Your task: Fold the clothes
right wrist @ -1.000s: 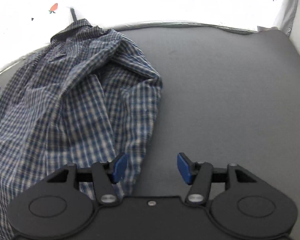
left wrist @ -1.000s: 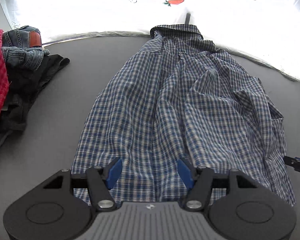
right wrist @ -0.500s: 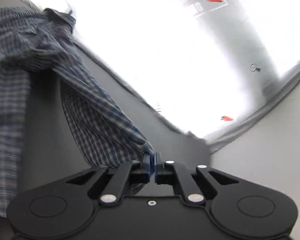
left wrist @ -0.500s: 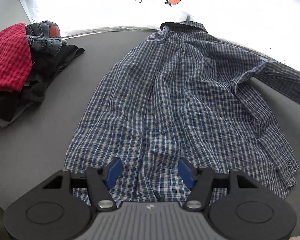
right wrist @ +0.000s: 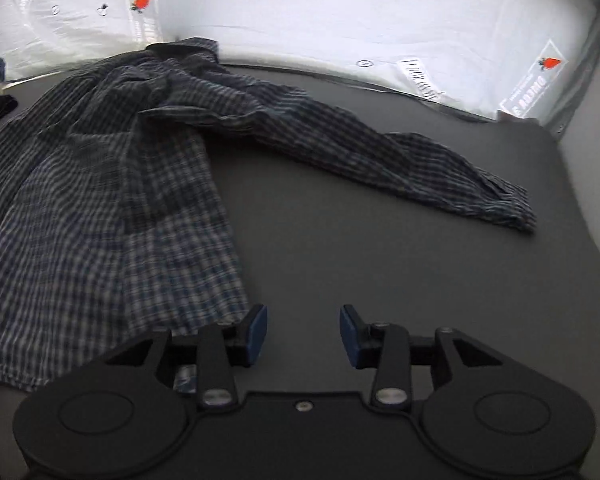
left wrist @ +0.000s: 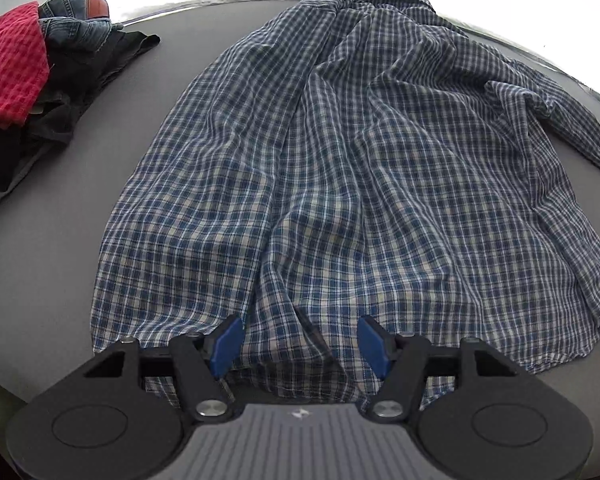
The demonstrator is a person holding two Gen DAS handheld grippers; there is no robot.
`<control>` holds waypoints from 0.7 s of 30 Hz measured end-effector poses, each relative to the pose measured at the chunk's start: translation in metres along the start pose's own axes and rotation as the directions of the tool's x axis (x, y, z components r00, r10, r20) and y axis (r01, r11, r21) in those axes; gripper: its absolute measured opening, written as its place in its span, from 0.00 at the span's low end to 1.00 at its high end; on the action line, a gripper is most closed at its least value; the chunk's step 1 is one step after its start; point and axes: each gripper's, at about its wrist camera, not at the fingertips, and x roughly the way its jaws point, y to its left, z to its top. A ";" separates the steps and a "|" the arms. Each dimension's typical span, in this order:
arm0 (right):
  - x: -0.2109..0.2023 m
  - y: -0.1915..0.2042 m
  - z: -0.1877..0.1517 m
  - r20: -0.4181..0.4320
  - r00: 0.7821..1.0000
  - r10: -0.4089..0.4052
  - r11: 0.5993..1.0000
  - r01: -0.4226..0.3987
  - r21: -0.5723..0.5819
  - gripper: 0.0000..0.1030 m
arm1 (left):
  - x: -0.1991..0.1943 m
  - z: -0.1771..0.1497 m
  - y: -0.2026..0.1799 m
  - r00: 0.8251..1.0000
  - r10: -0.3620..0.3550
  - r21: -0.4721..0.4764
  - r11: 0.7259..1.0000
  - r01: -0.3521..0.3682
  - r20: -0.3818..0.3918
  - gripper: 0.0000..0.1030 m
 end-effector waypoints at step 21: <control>-0.044 -0.033 0.016 0.047 0.994 0.103 0.964 -0.112 0.240 0.01 | -0.027 -0.011 0.042 0.991 0.026 -0.210 0.978 0.002 0.132 0.01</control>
